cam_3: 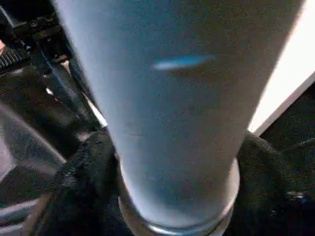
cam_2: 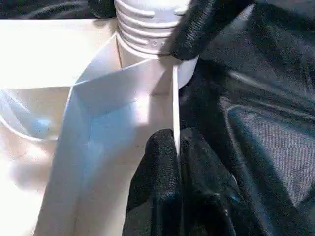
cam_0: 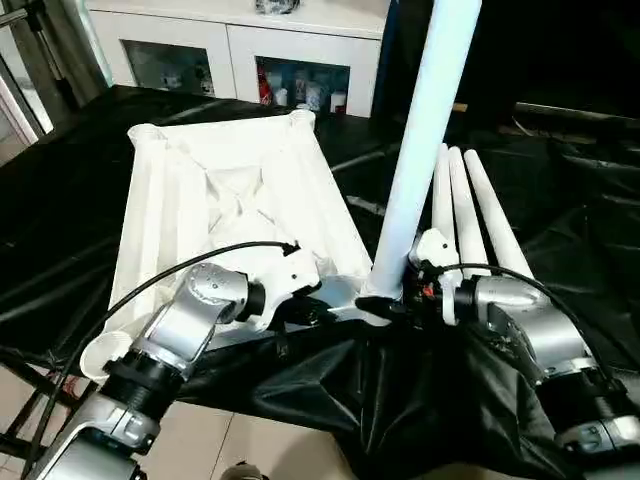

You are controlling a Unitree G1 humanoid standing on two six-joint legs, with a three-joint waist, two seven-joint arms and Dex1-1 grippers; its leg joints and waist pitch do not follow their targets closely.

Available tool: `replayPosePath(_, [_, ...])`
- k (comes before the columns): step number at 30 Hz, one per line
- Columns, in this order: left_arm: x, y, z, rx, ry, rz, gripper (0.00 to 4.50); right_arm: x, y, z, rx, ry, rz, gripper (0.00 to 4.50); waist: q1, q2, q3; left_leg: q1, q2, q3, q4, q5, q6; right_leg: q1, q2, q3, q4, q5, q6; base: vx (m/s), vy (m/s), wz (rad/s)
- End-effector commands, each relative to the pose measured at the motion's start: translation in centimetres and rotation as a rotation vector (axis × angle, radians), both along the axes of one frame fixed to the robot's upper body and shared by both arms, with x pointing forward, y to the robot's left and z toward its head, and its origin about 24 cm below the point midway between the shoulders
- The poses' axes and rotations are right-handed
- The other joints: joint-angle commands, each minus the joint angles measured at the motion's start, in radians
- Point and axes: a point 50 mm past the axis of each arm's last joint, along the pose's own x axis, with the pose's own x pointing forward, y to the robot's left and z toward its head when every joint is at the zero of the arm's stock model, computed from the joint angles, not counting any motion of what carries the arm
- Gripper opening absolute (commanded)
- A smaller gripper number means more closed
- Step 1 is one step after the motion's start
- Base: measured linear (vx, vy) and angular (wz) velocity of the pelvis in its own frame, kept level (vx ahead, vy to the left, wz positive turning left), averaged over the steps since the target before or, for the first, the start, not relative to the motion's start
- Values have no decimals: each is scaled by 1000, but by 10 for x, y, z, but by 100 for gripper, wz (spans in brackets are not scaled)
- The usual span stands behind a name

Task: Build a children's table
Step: Rotate leg to tighten

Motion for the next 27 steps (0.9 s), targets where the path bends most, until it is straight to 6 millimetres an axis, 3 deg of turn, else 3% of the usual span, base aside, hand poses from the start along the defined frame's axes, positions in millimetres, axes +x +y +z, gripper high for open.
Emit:
replayPosePath(1, [-3, -13, 11, -67, -28, -63, 0, -3, 2, 0, 3, 11, 31, 299, -3, -8, -66, -2, 7, 8, -70, -183, 41, 63, -47, 45, -73, -273, -171, 0, 0, 0])
replayPosePath(9, [-3, -13, 10, -66, -24, -42, 0, -6, 8, -4, 32, 45, 22, 278, -3, -9, -68, -2, 7, 7, -69, -174, 39, 63, -46, 45, -71, -262, -169, 0, 0, 0])
replayPosePath(12, [4, -14, 8, -59, -35, 44, 0, 0, 13, -10, 43, 46, -100, 277, -7, -10, -66, -4, 5, 8, -70, -173, 31, 62, -46, 45, -72, -273, -170, 0, 0, 0])
replayPosePath(13, [15, -18, 7, -48, -53, 156, 0, 11, 17, -19, 27, 48, -280, 277, -9, -9, -66, -5, 5, 7, -70, -181, 23, 62, -49, 45, -73, -300, -160, 0, 0, 0])
replayPosePath(14, [20, -20, 7, -45, -62, 201, 0, 14, 19, -23, 19, 60, -344, 276, -13, -12, -63, -1, 1, 9, -72, -189, 14, 57, -47, 44, -80, -345, -148, 0, 0, 0])
replayPosePath(15, [22, -21, 7, -43, -67, 221, 0, 16, 20, -25, 16, 69, -372, 276, -16, -14, -63, -3, -1, 5, -73, -197, 1, 63, -49, 40, -85, -395, -126, 0, 0, 0])
replayPosePath(17, [29, -25, 9, -45, -82, 284, 0, 19, 25, -30, 18, 93, -449, 276, -19, -11, -62, 4, -3, 8, -71, -216, 5, 53, -50, 43, -94, -438, -106, 0, 0, 0])
replayPosePath(19, [42, -34, 14, -55, -101, 414, 0, 25, 37, -36, 37, 131, -595, 276, -23, -12, -60, 6, -6, 6, -73, -233, -2, 52, -49, 39, -101, -492, -87, 0, 0, 0])
replayPosePath(22, [51, -48, 20, -81, -110, 516, 0, 29, 55, -39, 41, 155, -667, 276, -23, -10, -64, 10, -5, 5, -72, -229, -3, 50, -49, 39, -104, -471, -87, 0, 0, 0])
replayPosePath(25, [52, -60, 23, -90, -129, 518, 0, 31, 68, -38, 55, 152, -662, 276, -22, -6, -64, 4, -4, 3, -74, -243, 4, 53, -47, 38, -100, -431, -91, 0, 0, 0])
replayPosePath(26, [51, -65, 23, -95, -142, 502, 0, 32, 71, -36, 71, 150, -642, 332, -21, -8, -67, 3, -5, 4, -73, -235, 10, 55, -47, 39, -97, -406, -94, 0, 0, 0])
replayPosePath(27, [51, -67, 24, -97, -149, 492, 0, 32, 73, -35, 79, 148, -634, 346, -19, -8, -67, 2, -3, 2, -74, -228, 11, 56, -48, 40, -93, -389, -99, 0, 0, 0])
